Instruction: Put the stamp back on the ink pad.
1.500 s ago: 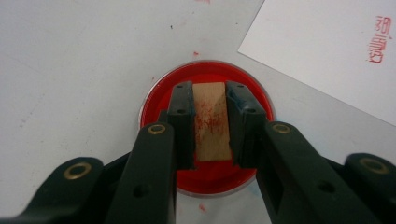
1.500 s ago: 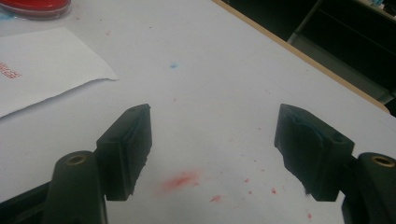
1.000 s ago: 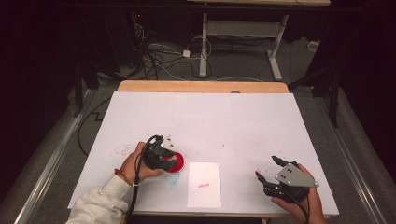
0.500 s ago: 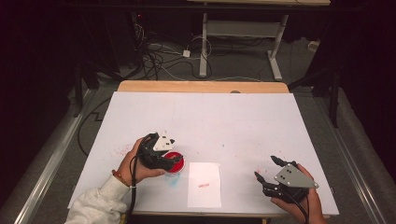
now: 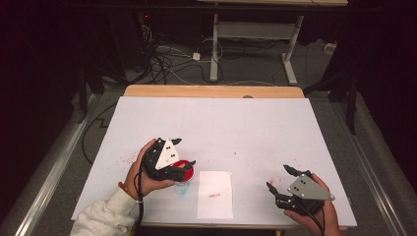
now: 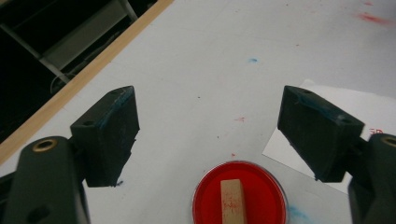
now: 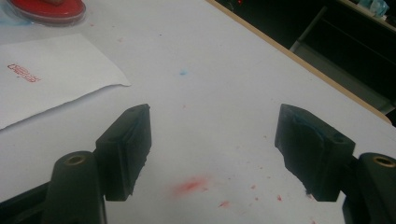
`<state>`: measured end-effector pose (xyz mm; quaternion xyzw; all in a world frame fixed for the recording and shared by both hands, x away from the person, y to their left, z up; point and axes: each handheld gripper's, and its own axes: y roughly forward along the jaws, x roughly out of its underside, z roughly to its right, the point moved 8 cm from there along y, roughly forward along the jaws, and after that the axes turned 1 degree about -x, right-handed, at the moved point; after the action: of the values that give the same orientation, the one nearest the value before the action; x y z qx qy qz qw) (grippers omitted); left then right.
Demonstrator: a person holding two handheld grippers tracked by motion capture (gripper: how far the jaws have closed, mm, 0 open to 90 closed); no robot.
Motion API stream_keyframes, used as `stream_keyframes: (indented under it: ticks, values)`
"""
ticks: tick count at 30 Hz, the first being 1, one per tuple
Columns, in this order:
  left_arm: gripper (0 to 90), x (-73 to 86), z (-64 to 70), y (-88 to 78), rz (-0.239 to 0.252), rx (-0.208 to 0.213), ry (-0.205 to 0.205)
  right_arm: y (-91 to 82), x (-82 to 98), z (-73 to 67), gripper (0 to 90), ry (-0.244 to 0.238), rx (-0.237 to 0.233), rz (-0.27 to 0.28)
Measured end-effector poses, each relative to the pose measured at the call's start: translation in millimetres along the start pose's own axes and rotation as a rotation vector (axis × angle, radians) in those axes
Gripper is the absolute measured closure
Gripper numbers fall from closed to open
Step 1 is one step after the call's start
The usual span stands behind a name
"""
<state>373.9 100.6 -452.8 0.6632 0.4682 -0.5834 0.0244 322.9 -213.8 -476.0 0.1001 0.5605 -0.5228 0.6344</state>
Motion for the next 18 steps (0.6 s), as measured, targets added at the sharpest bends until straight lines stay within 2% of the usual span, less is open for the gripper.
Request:
stream_keyframes:
  ticks: [4,6,18]
  values:
    - [19.2,4.4,-2.9,-6.1,0.014,-0.016,0.006,-0.2,-0.9,-0.3,27.4,0.005,-0.001,0.004]
    - [19.2,7.7,-5.7,-8.7,0.024,-0.038,0.006,-0.2,-0.8,-0.8,27.5,0.003,-0.001,0.004]
    - [18.5,33.8,-15.3,-20.9,0.026,-0.106,0.027,-1.5,0.3,-0.7,27.3,0.008,0.002,0.002]
